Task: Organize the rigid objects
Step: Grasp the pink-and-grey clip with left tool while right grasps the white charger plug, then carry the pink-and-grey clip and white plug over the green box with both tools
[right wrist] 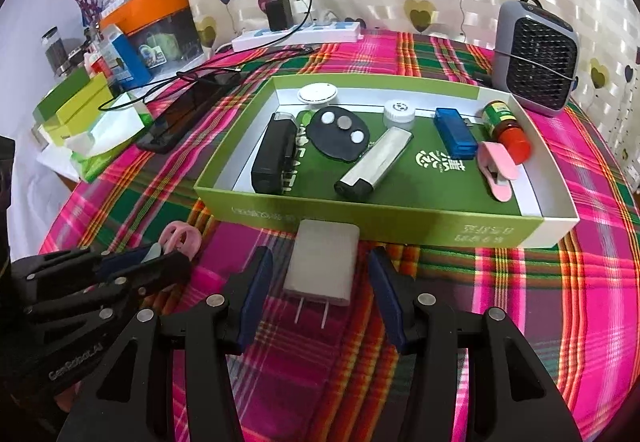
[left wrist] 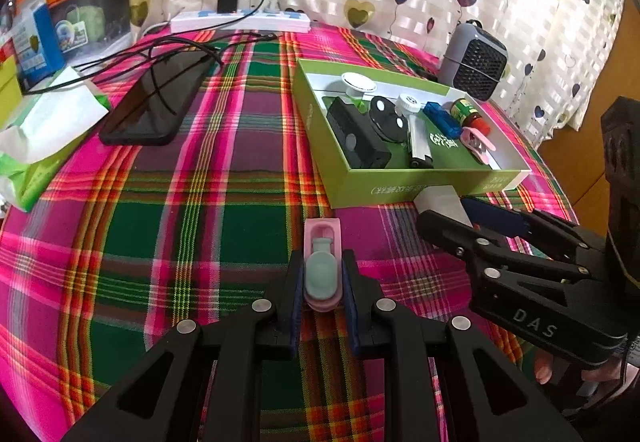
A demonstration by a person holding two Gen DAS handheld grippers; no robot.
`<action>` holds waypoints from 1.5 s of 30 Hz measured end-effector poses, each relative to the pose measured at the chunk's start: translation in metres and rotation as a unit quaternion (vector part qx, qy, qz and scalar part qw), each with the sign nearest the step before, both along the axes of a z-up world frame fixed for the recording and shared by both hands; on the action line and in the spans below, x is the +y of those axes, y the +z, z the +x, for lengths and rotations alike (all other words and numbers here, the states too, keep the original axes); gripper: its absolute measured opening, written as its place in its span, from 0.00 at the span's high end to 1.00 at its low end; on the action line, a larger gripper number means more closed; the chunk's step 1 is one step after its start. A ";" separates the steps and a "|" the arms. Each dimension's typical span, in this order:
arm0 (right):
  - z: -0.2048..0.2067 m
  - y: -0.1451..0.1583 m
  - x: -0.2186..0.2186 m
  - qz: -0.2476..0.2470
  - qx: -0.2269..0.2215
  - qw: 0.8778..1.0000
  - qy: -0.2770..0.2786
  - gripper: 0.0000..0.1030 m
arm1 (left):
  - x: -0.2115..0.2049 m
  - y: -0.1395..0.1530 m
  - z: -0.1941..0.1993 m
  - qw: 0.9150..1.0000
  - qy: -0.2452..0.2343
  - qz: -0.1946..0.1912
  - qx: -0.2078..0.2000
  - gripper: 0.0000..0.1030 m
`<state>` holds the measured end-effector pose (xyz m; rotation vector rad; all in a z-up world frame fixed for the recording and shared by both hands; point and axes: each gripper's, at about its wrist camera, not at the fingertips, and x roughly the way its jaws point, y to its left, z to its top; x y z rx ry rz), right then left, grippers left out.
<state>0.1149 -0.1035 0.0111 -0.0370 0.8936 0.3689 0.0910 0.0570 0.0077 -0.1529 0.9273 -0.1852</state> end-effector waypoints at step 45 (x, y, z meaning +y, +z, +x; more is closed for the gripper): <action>0.000 -0.005 0.001 -0.050 -0.008 0.999 -0.017 0.65 | 0.000 -0.001 -0.001 1.000 0.003 0.016 -0.002 0.83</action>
